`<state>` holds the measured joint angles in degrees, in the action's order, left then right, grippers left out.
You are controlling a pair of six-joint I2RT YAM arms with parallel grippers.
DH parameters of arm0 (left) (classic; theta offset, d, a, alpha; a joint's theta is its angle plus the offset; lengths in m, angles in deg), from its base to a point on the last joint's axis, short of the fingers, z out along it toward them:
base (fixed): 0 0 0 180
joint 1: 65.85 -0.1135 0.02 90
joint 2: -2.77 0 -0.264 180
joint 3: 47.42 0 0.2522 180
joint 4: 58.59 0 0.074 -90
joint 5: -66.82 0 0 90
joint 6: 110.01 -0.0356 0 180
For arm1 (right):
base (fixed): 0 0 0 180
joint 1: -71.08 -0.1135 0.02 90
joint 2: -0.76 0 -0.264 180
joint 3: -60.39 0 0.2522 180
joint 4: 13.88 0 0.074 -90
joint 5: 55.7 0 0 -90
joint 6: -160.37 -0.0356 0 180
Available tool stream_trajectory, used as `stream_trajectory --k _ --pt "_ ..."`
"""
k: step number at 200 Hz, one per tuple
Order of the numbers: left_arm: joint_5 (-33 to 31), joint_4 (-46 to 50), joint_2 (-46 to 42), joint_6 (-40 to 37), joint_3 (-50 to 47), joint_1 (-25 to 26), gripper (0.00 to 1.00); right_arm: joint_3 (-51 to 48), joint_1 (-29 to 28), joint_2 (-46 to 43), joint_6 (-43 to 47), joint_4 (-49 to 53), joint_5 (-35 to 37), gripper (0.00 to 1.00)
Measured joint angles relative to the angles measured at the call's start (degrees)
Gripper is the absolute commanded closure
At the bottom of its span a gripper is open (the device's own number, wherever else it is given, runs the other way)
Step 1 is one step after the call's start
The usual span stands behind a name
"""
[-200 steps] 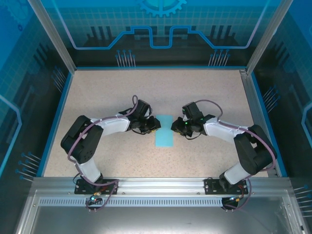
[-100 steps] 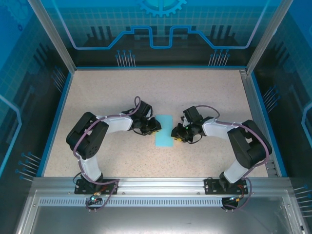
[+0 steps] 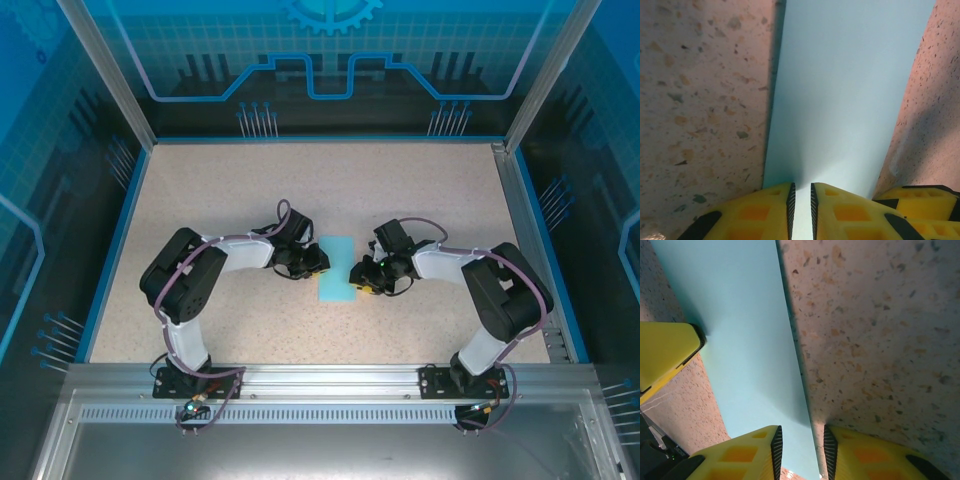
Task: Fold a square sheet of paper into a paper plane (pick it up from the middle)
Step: Third fold the triangle at the center of the table.
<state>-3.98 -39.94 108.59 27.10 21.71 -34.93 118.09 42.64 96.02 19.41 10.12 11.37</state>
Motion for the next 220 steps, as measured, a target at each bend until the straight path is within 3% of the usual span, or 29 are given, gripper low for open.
stream_trajectory --k 220 --pt "-0.04 -0.44 0.00 -0.81 -0.37 0.04 0.81 0.74 1.14 3.52 -0.59 -6.03 -5.22 0.77"
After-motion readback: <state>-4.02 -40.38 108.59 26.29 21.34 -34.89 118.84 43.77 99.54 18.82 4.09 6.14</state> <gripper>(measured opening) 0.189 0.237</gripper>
